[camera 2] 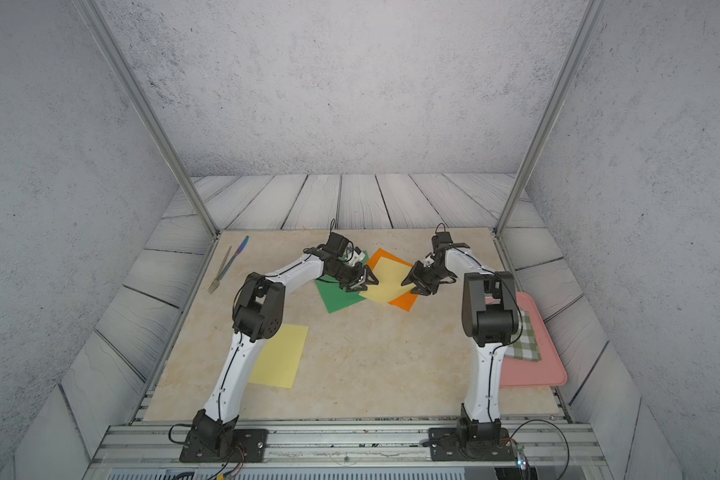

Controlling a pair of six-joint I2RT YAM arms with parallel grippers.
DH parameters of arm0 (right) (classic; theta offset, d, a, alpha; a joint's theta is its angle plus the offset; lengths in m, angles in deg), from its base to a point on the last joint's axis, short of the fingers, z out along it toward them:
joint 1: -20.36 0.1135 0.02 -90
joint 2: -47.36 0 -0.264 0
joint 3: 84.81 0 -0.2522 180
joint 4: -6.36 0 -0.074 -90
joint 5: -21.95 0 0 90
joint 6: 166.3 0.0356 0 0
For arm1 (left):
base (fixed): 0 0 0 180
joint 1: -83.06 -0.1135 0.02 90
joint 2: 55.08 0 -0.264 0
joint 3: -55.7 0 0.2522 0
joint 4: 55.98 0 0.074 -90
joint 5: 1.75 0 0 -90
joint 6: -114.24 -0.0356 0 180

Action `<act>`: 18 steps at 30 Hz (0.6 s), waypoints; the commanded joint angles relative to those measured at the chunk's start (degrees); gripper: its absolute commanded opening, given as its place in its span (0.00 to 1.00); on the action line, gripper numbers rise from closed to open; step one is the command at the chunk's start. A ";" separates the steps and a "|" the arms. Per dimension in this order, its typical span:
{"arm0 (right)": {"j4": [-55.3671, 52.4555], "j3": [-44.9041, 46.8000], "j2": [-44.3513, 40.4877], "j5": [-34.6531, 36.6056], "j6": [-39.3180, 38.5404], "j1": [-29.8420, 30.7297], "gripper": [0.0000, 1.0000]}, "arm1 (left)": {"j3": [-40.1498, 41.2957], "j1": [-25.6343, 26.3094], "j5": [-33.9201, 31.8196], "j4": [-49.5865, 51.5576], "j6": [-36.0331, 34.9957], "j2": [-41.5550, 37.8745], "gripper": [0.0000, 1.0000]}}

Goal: Sort the scattered colored papers by color
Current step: Pick up the colored paper from the center of the board.

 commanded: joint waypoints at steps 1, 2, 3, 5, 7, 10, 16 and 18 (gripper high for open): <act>1.66 -0.29 2.41 -2.72 1.76 0.32 0.46 | 3.23 0.91 -2.11 7.27 0.54 3.02 0.65; 2.06 0.00 2.57 -3.64 2.44 0.21 0.46 | 3.26 0.87 -2.11 7.17 0.54 3.02 0.65; 2.33 0.21 2.50 -4.50 3.08 0.25 0.46 | 3.29 0.87 -2.11 7.04 0.62 2.93 0.65; 3.50 1.62 1.79 -5.75 4.26 0.32 0.48 | 3.23 0.87 -1.76 6.62 0.86 2.96 0.65; 3.79 3.06 1.04 -5.28 4.27 0.35 0.48 | 3.26 0.87 -1.46 6.27 1.13 3.02 0.65; 4.27 4.74 0.99 -5.19 4.38 0.34 0.48 | 3.09 0.87 -1.32 6.05 1.07 3.23 0.65; 8.66 7.90 1.39 -5.61 7.51 0.29 0.48 | 3.37 0.85 -0.88 6.21 0.89 3.06 0.65; 9.51 7.80 1.99 -5.42 8.09 0.25 0.48 | 3.67 0.79 -0.88 6.24 0.81 2.92 0.65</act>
